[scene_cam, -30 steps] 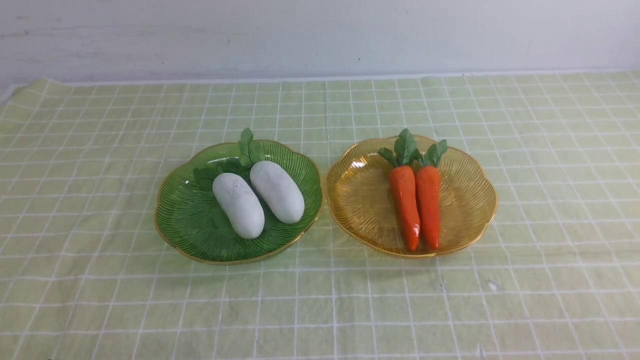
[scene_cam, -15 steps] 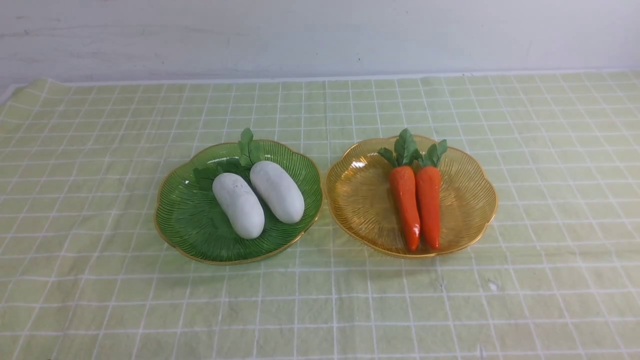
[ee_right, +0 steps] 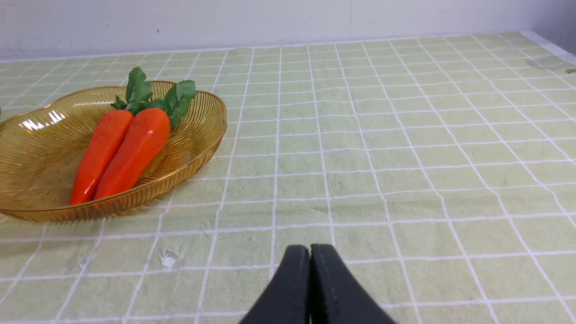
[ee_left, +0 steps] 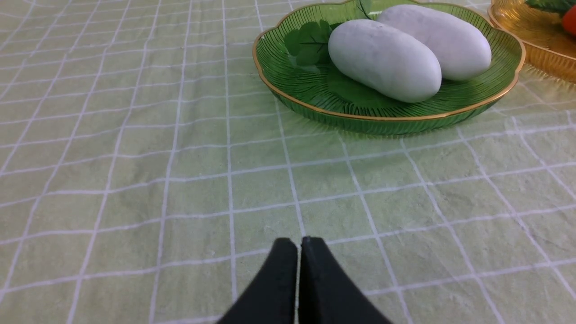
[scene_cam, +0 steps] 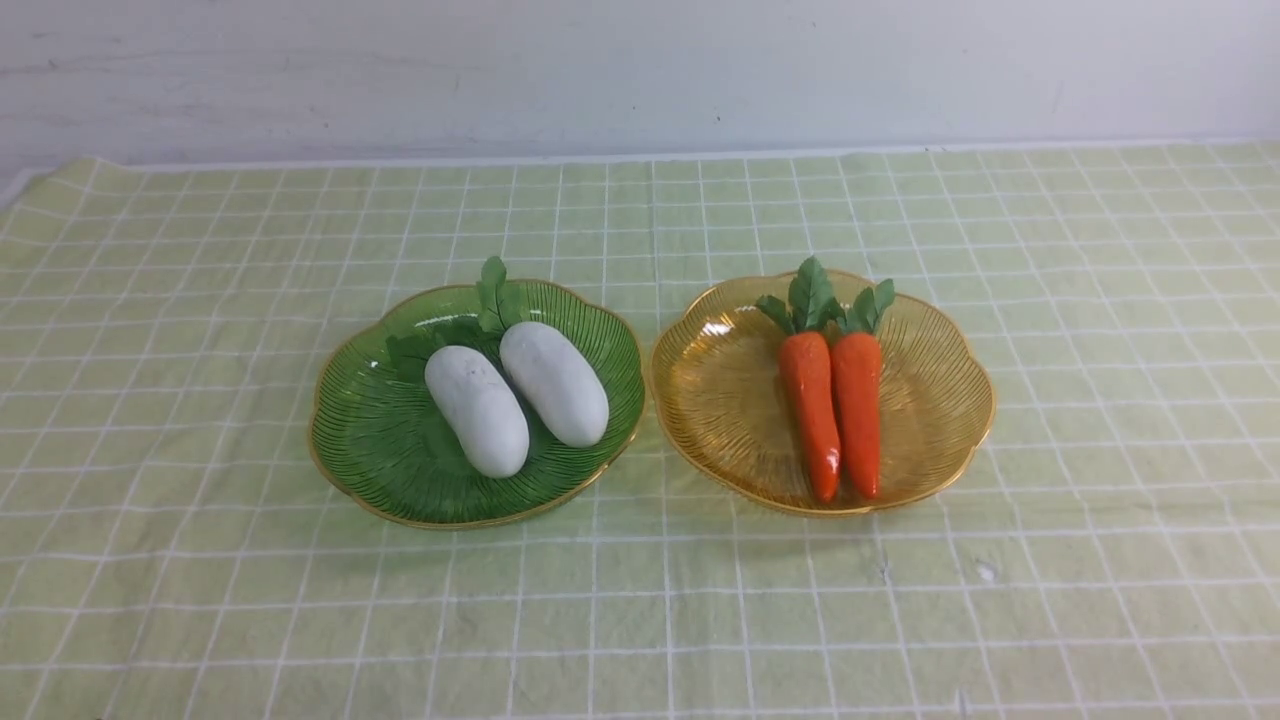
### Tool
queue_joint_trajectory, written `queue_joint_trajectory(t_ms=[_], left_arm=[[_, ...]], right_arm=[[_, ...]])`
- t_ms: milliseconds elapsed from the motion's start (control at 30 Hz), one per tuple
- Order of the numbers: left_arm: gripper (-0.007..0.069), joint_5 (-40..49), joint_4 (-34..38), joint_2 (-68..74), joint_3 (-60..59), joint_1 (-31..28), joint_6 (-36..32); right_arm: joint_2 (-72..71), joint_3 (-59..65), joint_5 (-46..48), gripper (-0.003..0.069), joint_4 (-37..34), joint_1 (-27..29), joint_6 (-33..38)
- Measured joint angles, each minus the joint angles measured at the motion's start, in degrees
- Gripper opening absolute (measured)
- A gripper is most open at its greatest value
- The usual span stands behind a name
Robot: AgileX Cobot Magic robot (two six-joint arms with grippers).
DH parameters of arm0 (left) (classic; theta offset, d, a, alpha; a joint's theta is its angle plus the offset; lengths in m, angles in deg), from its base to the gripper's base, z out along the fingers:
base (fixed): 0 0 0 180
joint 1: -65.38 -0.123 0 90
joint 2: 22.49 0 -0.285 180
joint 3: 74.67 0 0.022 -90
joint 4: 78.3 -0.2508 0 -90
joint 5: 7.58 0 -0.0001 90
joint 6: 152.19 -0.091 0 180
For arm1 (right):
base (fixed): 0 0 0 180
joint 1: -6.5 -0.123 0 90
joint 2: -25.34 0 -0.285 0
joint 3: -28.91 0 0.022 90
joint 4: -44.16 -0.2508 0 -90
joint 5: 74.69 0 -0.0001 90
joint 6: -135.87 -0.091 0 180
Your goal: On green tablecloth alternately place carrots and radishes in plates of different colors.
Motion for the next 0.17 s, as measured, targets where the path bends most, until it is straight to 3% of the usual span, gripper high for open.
queue_joint_trajectory(t_ms=[167], left_arm=[[-0.0008,0.05,0.0,0.0,0.0,0.0,0.0]], right_arm=[[0.0,0.0,0.0,-0.0015,0.0,0.0,0.0]])
